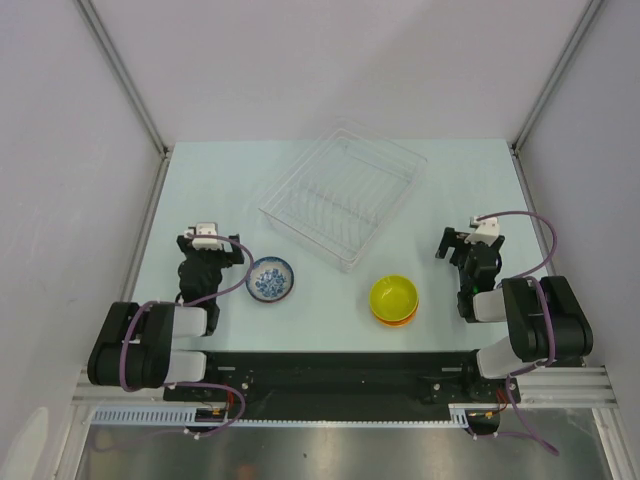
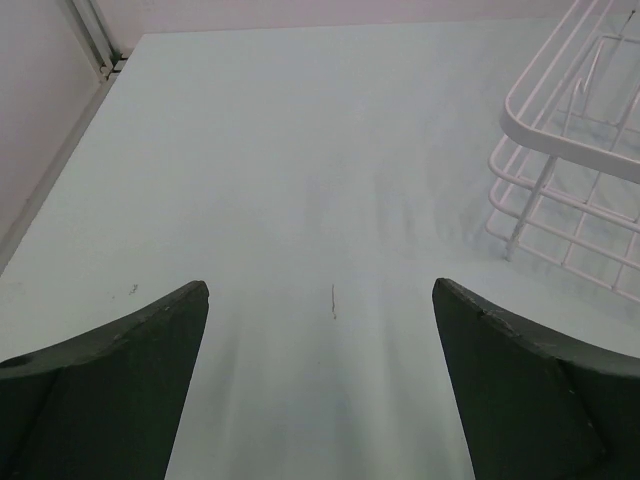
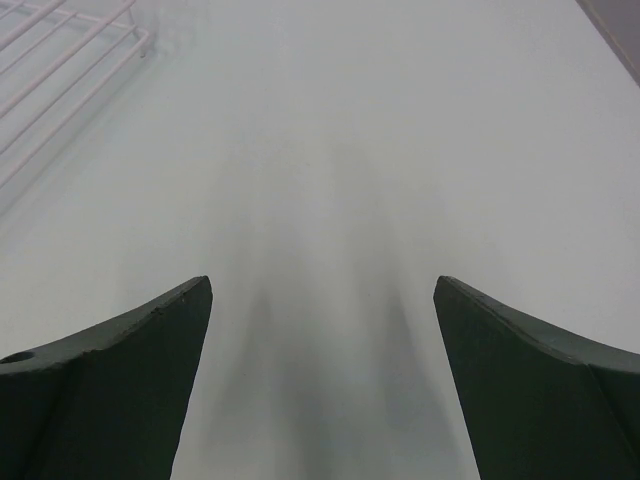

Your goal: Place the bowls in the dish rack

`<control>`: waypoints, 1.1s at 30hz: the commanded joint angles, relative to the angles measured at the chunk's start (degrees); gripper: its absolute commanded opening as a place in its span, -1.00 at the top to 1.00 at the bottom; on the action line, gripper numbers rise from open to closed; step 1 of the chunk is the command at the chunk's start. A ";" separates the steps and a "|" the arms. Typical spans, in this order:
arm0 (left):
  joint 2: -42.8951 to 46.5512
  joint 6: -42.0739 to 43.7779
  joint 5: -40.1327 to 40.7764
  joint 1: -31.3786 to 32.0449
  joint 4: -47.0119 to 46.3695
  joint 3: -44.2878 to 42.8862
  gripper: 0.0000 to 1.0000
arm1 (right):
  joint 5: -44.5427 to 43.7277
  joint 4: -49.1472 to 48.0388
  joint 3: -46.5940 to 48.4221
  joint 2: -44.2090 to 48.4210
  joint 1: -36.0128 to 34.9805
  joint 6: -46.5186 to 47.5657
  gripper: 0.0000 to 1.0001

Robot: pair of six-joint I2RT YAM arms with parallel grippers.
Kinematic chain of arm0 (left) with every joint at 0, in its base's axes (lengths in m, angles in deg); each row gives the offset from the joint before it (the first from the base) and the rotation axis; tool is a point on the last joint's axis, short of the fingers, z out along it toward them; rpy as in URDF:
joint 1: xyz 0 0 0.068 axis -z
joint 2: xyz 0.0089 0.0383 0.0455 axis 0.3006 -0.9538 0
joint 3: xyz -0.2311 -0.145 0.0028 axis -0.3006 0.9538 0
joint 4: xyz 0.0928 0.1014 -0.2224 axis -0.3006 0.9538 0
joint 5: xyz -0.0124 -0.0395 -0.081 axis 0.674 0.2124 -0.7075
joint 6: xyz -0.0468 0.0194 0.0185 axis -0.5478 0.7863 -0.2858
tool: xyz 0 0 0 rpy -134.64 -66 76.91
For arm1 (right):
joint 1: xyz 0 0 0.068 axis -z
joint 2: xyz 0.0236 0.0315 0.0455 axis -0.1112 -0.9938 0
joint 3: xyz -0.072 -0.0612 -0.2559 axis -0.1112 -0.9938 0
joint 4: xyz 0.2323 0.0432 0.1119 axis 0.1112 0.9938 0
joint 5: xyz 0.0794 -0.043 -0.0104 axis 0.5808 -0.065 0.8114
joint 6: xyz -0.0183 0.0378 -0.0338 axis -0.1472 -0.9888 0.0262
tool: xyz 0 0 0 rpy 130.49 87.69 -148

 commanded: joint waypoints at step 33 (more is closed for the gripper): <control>4.10 11.79 -19.54 3.10 62.92 -44.71 -0.73 | 11.87 63.61 51.58 1.86 -3.69 20.48 -0.92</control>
